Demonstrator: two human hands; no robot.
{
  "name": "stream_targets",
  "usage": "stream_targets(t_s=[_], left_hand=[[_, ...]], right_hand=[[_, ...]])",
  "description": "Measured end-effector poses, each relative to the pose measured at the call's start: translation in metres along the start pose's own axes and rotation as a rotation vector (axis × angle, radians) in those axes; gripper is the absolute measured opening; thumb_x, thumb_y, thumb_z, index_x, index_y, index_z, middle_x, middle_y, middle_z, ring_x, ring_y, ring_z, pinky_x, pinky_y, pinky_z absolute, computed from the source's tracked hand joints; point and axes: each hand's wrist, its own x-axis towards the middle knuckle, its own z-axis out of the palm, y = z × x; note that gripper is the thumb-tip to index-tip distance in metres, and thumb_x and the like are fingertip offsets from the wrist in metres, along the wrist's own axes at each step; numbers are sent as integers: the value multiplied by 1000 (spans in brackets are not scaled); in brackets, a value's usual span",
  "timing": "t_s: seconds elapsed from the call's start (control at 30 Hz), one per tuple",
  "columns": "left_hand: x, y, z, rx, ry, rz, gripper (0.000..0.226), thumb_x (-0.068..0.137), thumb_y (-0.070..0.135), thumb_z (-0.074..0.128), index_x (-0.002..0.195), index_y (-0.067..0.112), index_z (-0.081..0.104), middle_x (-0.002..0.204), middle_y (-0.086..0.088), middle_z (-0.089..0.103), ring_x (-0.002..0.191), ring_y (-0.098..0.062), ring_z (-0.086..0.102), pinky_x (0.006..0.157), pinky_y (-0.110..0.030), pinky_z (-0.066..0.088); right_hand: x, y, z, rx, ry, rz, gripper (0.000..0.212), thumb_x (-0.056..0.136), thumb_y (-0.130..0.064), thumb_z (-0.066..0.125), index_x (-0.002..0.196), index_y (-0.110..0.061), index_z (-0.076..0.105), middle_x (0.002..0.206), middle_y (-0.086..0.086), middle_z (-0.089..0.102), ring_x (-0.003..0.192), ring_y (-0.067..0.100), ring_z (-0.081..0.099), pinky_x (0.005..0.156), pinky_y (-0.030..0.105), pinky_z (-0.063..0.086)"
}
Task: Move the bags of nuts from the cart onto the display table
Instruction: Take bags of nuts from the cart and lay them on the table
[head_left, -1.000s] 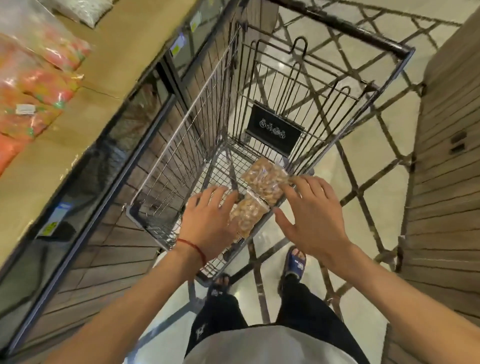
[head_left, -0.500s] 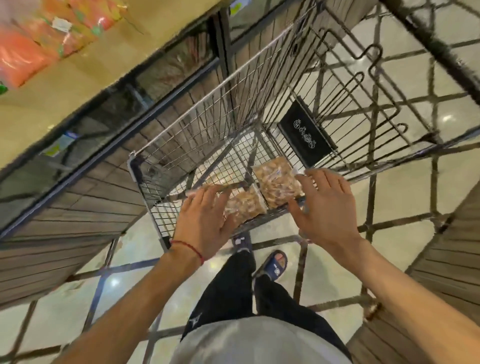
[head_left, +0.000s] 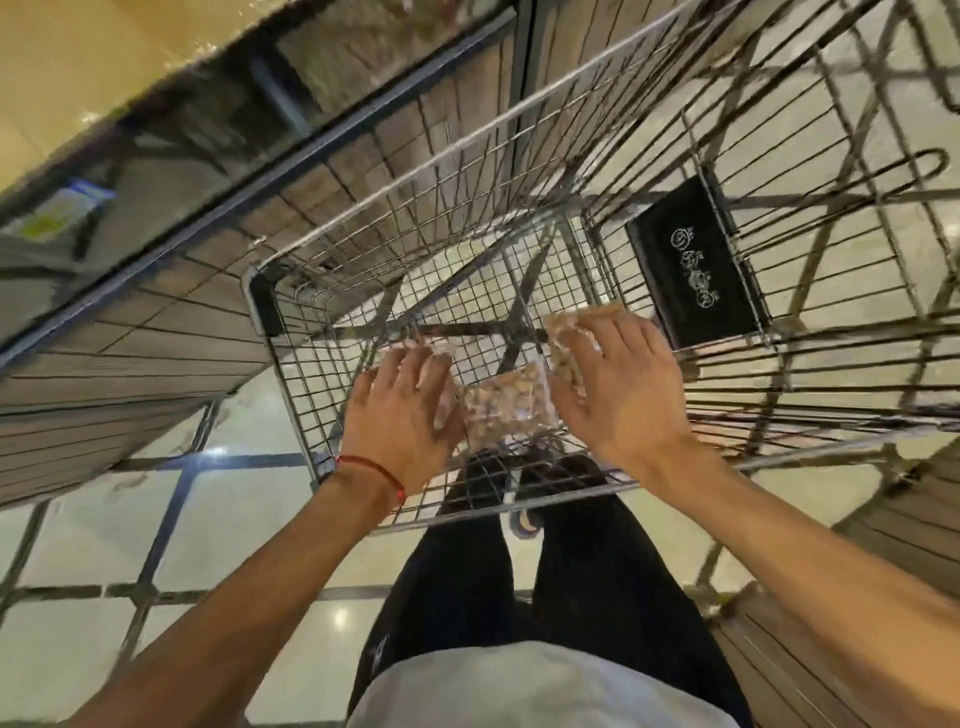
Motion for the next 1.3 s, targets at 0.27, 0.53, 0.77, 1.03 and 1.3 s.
stream_targets(t_s=[0.27,0.53,0.77,1.03,1.3], left_hand=[[27,-13,43,-58,-83,-159,64,103,57,32,156,23,30,164,-9,34,152,-31,28,122,-55,27],[58,-20,92,-177,-149,-353,63,104,56,28,157,23,30,170,-10,20,154,-35,21,121,-57,25],[82,-23,141,-280,-188,-505,70,103,58,31,160,18,23,165,-10,26,148,-32,30,114,-52,38],[102,-29,194,-1024,-113,-1007,90,79,45,82,146,7,37,144,-15,48,132,-35,50,109,-52,47],[95,-38,210,-1182,-100,-997,72,58,46,85,118,21,54,120,-5,62,110,-27,63,96,-50,58]], right_hand=[[60,-8,56,-23,-188,-192,55,99,-48,49,139,-12,63,136,14,63,133,35,54,110,50,44],[121,1,149,79,-553,-394,62,99,-46,53,149,-11,49,143,16,54,131,35,53,105,51,49],[134,-10,221,124,-871,-404,77,101,-61,54,163,-21,34,162,9,41,146,34,43,114,54,43],[140,-1,239,198,-999,-286,118,73,-62,87,165,-20,25,155,11,51,143,34,48,122,50,35],[151,-9,252,181,-1126,-188,64,70,-50,93,121,-27,63,125,1,67,112,24,61,95,39,48]])
